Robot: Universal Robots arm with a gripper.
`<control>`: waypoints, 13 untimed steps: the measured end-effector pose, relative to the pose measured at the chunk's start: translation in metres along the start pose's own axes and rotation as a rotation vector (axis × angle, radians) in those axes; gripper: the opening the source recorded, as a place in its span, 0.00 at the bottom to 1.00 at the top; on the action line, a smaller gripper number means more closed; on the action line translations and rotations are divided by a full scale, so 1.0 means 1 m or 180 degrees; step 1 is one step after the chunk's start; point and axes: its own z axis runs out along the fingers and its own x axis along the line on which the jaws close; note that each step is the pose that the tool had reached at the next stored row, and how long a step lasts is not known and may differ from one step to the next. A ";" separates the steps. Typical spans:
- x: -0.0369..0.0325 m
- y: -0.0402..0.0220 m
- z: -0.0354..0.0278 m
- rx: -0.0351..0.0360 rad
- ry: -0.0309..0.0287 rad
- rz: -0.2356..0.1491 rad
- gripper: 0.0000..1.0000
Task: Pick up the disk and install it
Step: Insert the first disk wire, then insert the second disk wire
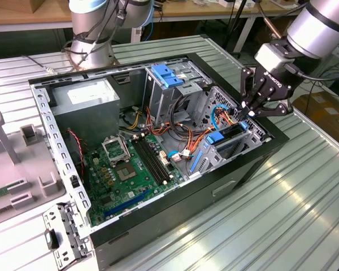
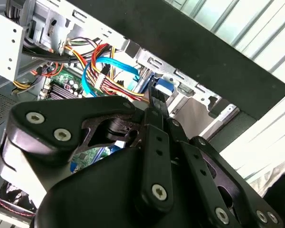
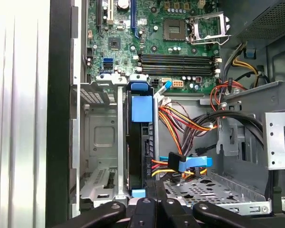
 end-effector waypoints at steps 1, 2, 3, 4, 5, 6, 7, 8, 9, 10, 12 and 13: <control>-0.0001 -0.0015 -0.0007 -0.0002 -0.0001 0.0000 0.11; -0.0001 -0.0016 -0.0007 -0.0002 -0.0001 0.0000 0.11; -0.0001 -0.0016 -0.0007 -0.0002 -0.0001 0.0000 0.11; -0.0001 -0.0016 -0.0007 -0.0002 -0.0001 0.0000 0.11; -0.0001 -0.0016 -0.0007 -0.0002 -0.0001 0.0000 0.11; -0.0001 -0.0017 -0.0007 -0.0002 -0.0001 0.0000 0.11; -0.0001 -0.0017 -0.0007 -0.0002 -0.0001 0.0000 0.11; -0.0001 -0.0017 -0.0007 -0.0002 -0.0001 0.0000 0.11; -0.0001 -0.0017 -0.0007 -0.0002 -0.0001 0.0000 0.11; -0.0001 -0.0017 -0.0007 -0.0002 -0.0001 0.0000 0.11; -0.0001 -0.0018 -0.0007 -0.0002 -0.0001 0.0000 0.29; -0.0001 -0.0017 -0.0007 -0.0002 -0.0001 0.0000 0.36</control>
